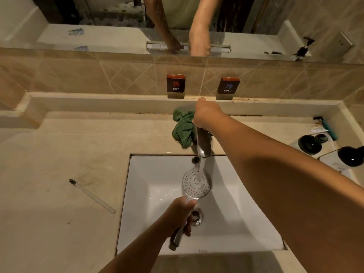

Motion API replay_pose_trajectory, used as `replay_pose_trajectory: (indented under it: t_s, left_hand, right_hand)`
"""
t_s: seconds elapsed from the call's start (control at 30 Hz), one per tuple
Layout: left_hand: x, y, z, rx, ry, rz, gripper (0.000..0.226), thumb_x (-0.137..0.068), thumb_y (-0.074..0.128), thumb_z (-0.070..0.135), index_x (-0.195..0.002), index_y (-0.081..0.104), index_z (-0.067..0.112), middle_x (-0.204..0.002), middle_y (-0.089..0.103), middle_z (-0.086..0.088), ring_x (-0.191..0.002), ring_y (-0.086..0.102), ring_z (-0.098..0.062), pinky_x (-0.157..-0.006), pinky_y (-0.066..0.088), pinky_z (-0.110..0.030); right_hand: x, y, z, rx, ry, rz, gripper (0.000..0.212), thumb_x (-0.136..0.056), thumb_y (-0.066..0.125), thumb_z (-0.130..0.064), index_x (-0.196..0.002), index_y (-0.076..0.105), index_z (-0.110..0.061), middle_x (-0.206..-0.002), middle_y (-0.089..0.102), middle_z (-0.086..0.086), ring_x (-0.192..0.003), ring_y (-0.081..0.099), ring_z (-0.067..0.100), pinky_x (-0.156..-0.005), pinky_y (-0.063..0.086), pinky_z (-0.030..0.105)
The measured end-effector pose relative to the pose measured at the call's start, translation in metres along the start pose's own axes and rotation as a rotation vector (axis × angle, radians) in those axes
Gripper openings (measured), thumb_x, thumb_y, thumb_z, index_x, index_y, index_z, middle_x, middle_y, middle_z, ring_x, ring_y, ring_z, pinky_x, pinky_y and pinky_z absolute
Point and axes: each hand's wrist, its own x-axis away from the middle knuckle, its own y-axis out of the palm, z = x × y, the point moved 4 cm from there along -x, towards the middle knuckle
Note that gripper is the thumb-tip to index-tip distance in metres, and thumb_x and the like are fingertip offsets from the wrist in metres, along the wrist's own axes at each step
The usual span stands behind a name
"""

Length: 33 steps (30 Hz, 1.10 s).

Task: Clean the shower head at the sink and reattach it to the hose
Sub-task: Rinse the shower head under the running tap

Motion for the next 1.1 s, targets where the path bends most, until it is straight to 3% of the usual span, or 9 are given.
replay_pose_trajectory:
  t_s: [0.13, 0.23, 0.3, 0.37, 0.47, 0.57, 0.77, 0.93, 1.1]
  left_hand:
    - [0.003, -0.004, -0.004, 0.022, -0.03, 0.028, 0.031, -0.098, 0.044, 0.026, -0.116, 0.047, 0.001, -0.068, 0.061, -0.012, -0.055, 0.066, -0.028, -0.051, 0.055, -0.033]
    - [0.0, -0.007, -0.007, 0.055, -0.032, 0.032, 0.037, -0.1, 0.048, 0.032, -0.13, 0.043, 0.012, -0.087, 0.07, -0.02, -0.077, 0.074, -0.037, -0.059, 0.06, -0.039]
    - [-0.004, -0.01, -0.009, 0.06, -0.01, 0.047, 0.036, -0.1, 0.047, 0.032, -0.133, 0.041, 0.017, -0.097, 0.071, -0.023, -0.081, 0.074, -0.038, -0.061, 0.06, -0.039]
    - [-0.007, -0.011, -0.009, 0.057, 0.021, 0.044, 0.035, -0.099, 0.046, 0.033, -0.131, 0.042, 0.018, -0.097, 0.071, -0.022, -0.072, 0.073, -0.036, -0.056, 0.058, -0.035]
    - [-0.012, -0.011, -0.008, 0.052, 0.058, 0.081, 0.034, -0.097, 0.048, 0.035, -0.122, 0.046, 0.013, -0.073, 0.066, -0.01, -0.051, 0.059, -0.023, -0.046, 0.048, -0.029]
    - [-0.016, -0.008, -0.005, 0.044, 0.08, 0.093, 0.027, -0.099, 0.047, 0.033, -0.109, 0.05, 0.008, -0.062, 0.057, -0.005, -0.042, 0.049, -0.015, -0.04, 0.043, -0.026]
    - [-0.024, -0.003, -0.002, 0.055, 0.035, 0.077, 0.034, -0.098, 0.049, 0.039, -0.091, 0.05, 0.007, -0.058, 0.053, -0.003, -0.038, 0.043, -0.015, -0.038, 0.04, -0.025]
    - [-0.029, 0.002, -0.001, 0.165, 0.044, -0.005, 0.035, -0.101, 0.049, 0.043, -0.095, 0.044, 0.008, -0.057, 0.046, -0.003, -0.036, 0.04, -0.014, -0.035, 0.037, -0.02]
    - [-0.032, 0.001, 0.003, 0.111, 0.056, -0.026, 0.036, -0.101, 0.05, 0.043, -0.094, 0.046, 0.008, -0.057, 0.047, -0.003, -0.037, 0.04, -0.013, -0.035, 0.038, -0.02]
  right_hand:
    - [0.0, 0.0, 0.0, 0.013, -0.006, 0.001, 0.056, -0.088, 0.069, -0.022, -0.134, 0.038, -0.01, -0.123, 0.053, 0.018, -0.089, 0.045, 0.029, -0.049, 0.036, 0.033]
    - [0.0, 0.0, 0.0, 0.015, -0.014, 0.003, 0.056, -0.088, 0.069, -0.022, -0.134, 0.039, -0.01, -0.125, 0.053, 0.017, -0.092, 0.044, 0.029, -0.061, 0.041, 0.035]
    - [0.0, 0.0, 0.0, 0.017, -0.019, 0.0, 0.056, -0.088, 0.069, -0.022, -0.134, 0.039, -0.01, -0.124, 0.053, 0.017, -0.093, 0.045, 0.029, -0.064, 0.042, 0.036]
    - [-0.001, 0.0, 0.0, 0.02, -0.023, 0.003, 0.056, -0.088, 0.069, -0.023, -0.134, 0.039, -0.01, -0.124, 0.053, 0.017, -0.095, 0.046, 0.029, -0.065, 0.043, 0.036]
    - [-0.001, 0.001, 0.0, 0.028, -0.029, 0.015, 0.056, -0.088, 0.069, -0.021, -0.134, 0.04, -0.011, -0.121, 0.054, 0.015, -0.093, 0.046, 0.028, -0.063, 0.042, 0.035]
    - [-0.001, 0.0, 0.0, 0.028, -0.037, 0.018, 0.057, -0.087, 0.07, -0.02, -0.135, 0.04, -0.011, -0.113, 0.054, 0.014, -0.093, 0.048, 0.027, -0.062, 0.041, 0.034]
    - [-0.002, 0.003, 0.001, 0.024, -0.036, 0.047, 0.055, -0.088, 0.07, -0.021, -0.133, 0.04, -0.012, -0.107, 0.051, 0.013, -0.09, 0.047, 0.027, -0.054, 0.038, 0.033]
    - [-0.006, 0.005, 0.001, 0.034, -0.032, 0.053, 0.052, -0.087, 0.069, -0.02, -0.131, 0.041, -0.013, -0.111, 0.053, 0.014, -0.091, 0.048, 0.028, -0.059, 0.042, 0.035]
    - [-0.005, 0.004, 0.001, 0.048, -0.036, 0.059, 0.052, -0.088, 0.069, -0.021, -0.131, 0.041, -0.013, -0.11, 0.054, 0.013, -0.091, 0.049, 0.027, -0.061, 0.04, 0.034]
